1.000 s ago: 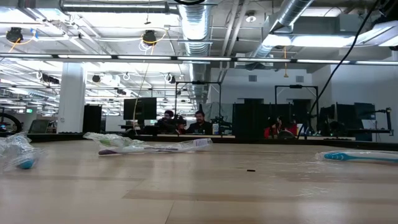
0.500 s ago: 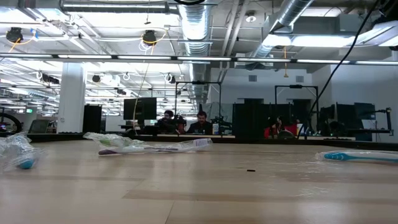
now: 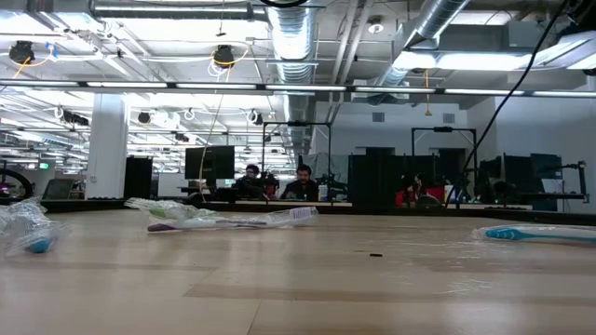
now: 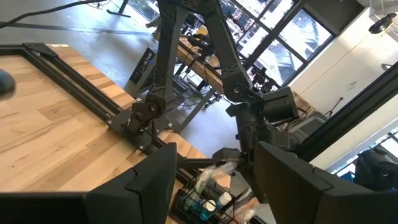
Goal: Pick & Place toothbrushing station
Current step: Put the top orange toothbrush into the black organizer
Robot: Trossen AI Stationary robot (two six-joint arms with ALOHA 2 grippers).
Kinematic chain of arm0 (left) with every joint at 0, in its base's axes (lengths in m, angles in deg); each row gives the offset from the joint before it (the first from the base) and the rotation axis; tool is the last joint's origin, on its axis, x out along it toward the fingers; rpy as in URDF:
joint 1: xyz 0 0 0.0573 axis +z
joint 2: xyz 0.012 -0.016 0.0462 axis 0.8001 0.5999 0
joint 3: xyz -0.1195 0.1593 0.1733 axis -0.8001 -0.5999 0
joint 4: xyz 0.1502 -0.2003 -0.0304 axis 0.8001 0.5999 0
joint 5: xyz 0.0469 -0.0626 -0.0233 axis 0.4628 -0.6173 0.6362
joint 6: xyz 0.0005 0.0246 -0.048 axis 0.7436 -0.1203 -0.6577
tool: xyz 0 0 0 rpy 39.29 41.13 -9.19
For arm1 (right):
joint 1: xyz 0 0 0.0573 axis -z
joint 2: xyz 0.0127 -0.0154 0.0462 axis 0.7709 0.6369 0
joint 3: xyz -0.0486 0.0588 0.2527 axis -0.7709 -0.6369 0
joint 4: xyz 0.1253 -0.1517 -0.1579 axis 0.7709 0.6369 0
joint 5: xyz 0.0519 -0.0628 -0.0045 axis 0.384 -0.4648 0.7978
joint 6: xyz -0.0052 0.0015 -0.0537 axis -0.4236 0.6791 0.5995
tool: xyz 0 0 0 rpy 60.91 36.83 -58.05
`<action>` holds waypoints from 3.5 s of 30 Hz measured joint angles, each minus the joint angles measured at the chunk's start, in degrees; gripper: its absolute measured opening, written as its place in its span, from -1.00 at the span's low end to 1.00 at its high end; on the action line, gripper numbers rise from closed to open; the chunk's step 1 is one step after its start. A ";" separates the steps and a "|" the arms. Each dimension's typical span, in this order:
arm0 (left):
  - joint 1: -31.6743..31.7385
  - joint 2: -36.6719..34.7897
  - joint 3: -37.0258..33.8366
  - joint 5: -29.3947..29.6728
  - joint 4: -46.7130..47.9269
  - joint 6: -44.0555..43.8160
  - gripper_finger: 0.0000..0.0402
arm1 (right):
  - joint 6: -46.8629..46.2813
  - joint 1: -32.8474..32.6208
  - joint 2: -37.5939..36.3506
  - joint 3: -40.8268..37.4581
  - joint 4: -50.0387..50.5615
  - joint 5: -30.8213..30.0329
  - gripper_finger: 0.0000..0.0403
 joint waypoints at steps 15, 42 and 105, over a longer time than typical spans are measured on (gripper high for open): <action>0.00 0.00 0.00 -0.02 0.00 -0.01 0.06 | -1.75 0.00 0.00 -0.02 -0.08 1.81 -0.97; -0.11 -0.02 0.00 -0.02 0.00 0.00 0.06 | -6.98 0.04 -0.04 -0.02 1.65 3.17 -0.86; -0.11 -0.02 0.00 -0.02 0.15 -0.02 0.06 | -7.48 0.57 -0.02 -0.02 3.24 2.88 -0.22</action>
